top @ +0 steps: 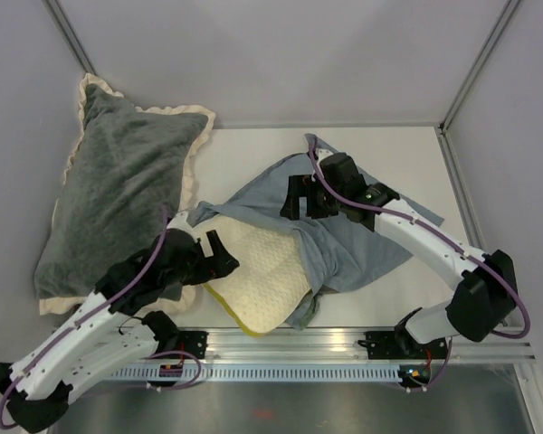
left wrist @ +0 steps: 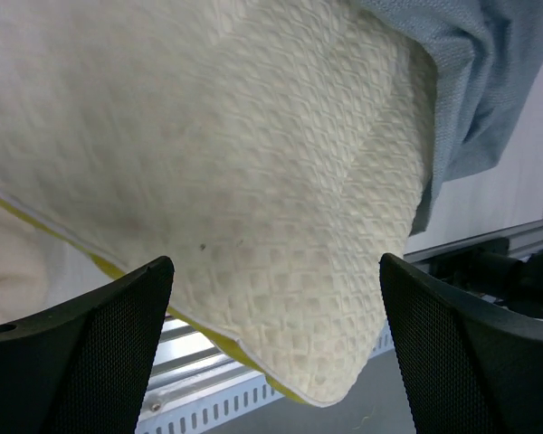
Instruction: Remove the pillowcase from the pillow
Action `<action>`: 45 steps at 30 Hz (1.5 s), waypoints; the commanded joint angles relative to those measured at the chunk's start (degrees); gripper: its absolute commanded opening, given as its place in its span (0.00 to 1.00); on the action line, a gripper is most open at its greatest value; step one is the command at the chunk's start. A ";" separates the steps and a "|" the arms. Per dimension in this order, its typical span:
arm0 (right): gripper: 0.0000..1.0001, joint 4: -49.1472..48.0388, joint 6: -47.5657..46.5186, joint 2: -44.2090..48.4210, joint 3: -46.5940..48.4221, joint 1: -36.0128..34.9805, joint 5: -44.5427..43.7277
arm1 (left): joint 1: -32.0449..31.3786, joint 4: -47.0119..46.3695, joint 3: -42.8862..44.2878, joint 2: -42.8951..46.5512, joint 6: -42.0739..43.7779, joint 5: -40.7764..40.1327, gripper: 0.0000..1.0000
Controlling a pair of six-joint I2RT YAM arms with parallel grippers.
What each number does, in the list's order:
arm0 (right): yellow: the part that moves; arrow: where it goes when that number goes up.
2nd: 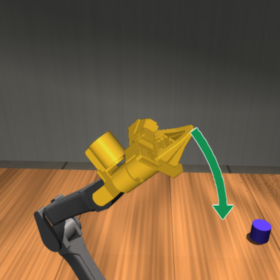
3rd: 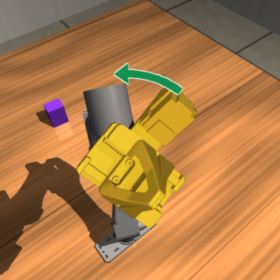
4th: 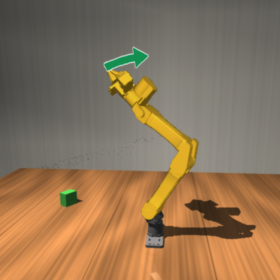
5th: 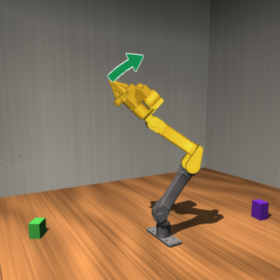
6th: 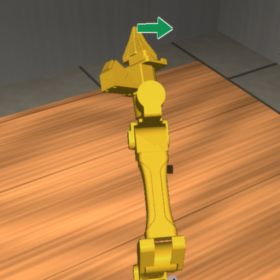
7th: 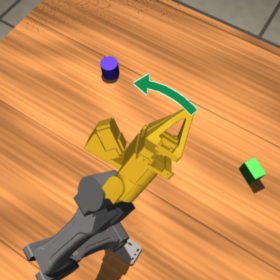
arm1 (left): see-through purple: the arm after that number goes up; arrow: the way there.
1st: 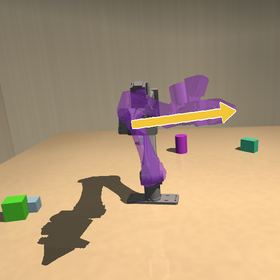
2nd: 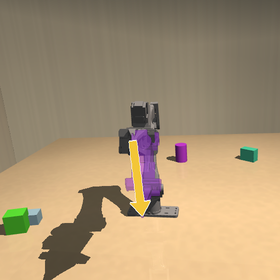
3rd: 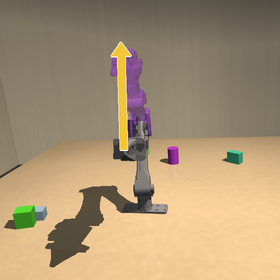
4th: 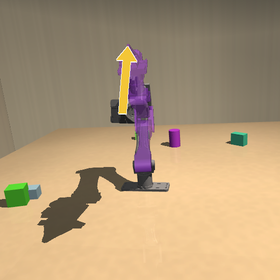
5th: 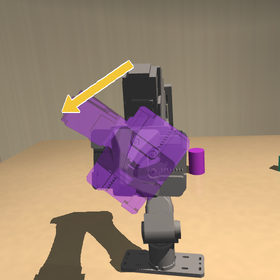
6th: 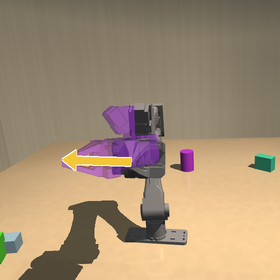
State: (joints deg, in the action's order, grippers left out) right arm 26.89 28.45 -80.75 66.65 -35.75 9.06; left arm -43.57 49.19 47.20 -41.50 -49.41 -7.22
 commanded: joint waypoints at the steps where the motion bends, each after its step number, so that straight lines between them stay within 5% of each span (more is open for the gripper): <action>1: 0.98 -1.84 -1.82 -4.67 8.57 -0.02 0.60 | -0.02 -0.24 -3.60 9.83 -9.30 -2.18 1.00; 8: 0.98 -2.11 -3.74 -16.25 18.24 -1.78 1.67 | 0.07 12.50 0.26 14.95 -12.90 -8.07 1.00; 13: 0.98 2.11 -6.12 -24.71 28.43 -3.54 3.24 | 0.07 8.30 -3.68 13.11 -15.36 -7.27 1.00; 22: 0.98 1.84 -7.52 -28.76 33.01 -4.24 5.62 | 0.59 3.72 -0.71 4.77 -13.96 -10.27 1.00; 34: 0.98 2.99 -10.16 -27.26 31.52 -4.60 3.42 | 15.18 -8.84 -10.55 -2.62 -6.50 5.72 1.00; 36: 0.98 3.69 -10.34 -28.05 32.49 -4.68 3.60 | 16.49 -11.20 -10.37 -4.11 -5.18 6.95 0.88; 37: 0.98 3.86 -10.52 -28.84 32.75 -4.77 3.68 | 16.59 -12.09 -10.11 -4.73 -3.52 9.05 0.74; 38: 0.98 4.04 -11.04 -29.28 33.19 -4.77 3.77 | 16.59 -13.14 -9.94 -5.08 -2.72 10.11 0.42; 40: 0.98 4.13 -11.57 -30.60 34.07 -5.03 4.12 | 16.59 -15.34 -9.76 -6.14 -0.62 13.45 0.11; 41: 0.98 4.13 -11.92 -31.22 35.11 -5.03 4.12 | 16.59 -15.87 -9.76 -6.23 0.18 14.59 0.04; 45: 0.97 6.93 -12.45 -35.52 39.51 -5.65 4.39 | 16.59 -17.98 -10.81 -5.09 1.77 20.31 0.02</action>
State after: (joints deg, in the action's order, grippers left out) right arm 31.79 17.78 -113.10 101.82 -40.66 13.19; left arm -26.96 38.50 36.93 -47.68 -51.31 5.10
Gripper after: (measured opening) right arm 0.977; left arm 0.034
